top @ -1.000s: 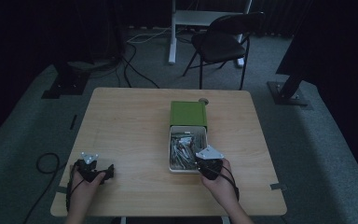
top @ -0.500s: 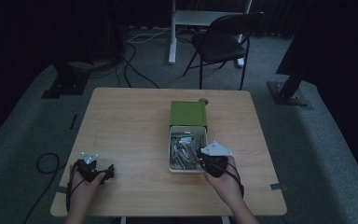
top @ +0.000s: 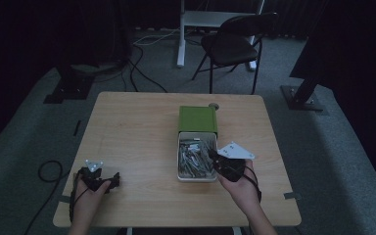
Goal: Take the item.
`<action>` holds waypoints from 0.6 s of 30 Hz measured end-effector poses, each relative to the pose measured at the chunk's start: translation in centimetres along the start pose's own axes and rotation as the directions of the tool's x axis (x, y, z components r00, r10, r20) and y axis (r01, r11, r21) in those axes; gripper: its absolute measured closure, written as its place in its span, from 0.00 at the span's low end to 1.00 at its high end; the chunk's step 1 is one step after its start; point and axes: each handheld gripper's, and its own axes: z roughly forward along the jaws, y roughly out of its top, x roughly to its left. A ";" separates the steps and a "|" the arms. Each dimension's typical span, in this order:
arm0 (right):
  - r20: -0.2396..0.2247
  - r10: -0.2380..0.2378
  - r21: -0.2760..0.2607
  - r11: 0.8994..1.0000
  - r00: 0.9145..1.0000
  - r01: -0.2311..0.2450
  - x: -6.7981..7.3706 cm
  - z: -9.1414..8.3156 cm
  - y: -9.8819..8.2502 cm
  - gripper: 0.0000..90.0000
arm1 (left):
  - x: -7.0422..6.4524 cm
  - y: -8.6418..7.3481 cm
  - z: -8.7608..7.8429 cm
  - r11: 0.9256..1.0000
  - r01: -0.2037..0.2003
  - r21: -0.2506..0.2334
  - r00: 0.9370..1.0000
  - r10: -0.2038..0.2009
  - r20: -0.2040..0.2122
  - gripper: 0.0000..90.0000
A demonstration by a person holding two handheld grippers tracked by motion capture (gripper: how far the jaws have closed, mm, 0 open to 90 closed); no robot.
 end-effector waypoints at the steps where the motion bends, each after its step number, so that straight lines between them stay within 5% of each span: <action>1: 0.004 -0.003 -0.009 1.000 1.000 0.003 -0.1 -0.1 0.2 1.00 | 0.0 0.0 0.0 1.000 0.000 0.000 1.000 0.000 0.000 0.04; 18: 0.088 0.056 -0.079 0.996 0.995 -0.049 -4.2 -3.0 1.9 1.00 | 0.0 0.0 0.0 1.000 0.000 -0.001 1.000 0.000 0.000 0.04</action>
